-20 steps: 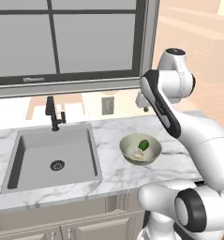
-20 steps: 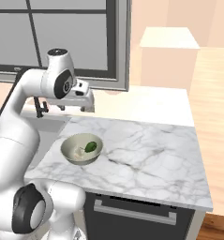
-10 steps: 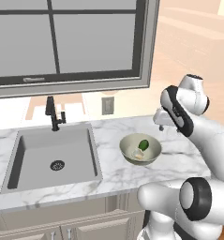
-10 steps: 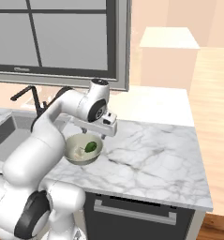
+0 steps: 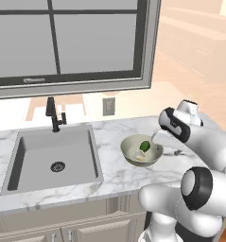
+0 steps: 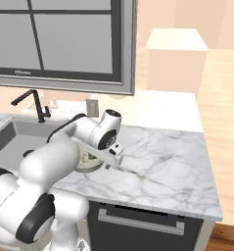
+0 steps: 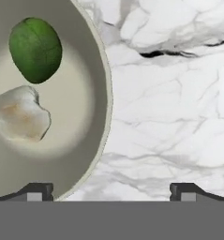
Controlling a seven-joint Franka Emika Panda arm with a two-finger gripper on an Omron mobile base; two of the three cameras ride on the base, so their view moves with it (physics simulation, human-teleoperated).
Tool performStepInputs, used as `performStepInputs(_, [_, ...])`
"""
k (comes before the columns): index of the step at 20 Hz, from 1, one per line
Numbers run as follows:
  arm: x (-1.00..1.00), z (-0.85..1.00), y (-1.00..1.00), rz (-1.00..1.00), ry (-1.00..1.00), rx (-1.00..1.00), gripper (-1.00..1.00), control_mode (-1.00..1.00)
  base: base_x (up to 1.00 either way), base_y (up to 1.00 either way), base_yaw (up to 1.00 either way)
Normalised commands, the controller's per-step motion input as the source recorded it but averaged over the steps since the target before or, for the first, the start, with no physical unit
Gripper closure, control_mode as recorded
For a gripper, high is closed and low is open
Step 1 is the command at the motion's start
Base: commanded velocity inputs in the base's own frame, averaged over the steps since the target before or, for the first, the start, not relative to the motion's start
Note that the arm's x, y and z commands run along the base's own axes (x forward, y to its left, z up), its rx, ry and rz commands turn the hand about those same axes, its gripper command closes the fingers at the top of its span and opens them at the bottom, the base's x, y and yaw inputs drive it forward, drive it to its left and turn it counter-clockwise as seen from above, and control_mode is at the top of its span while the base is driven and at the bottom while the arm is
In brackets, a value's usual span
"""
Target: Dump the garlic and avocado from the bowl so the bowl can be washed. Place the bowl in the sink after clearing the leftovers.
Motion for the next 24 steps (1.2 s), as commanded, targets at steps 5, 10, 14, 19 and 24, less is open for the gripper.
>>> performStepInputs(5, [0.18,-0.48,0.15,-0.13,0.1,0.0,-1.0,-1.0,0.0,0.0,0.0])
performStepInputs(10, [0.36,-0.08,0.06,-0.13,0.0,0.0,-1.0,-1.0,0.0,0.0,0.0])
performStepInputs(14, [0.5,-0.21,0.02,-0.11,0.0,0.0,-1.0,-1.0,0.0,0.0,0.0])
performStepInputs(19, [0.23,-0.14,0.02,-0.07,0.0,0.03,1.0,-1.0,0.0,0.0,0.0])
performStepInputs(24, [0.0,0.0,0.0,0.0,0.0,0.0,1.0,-1.0,0.0,0.0,0.0])
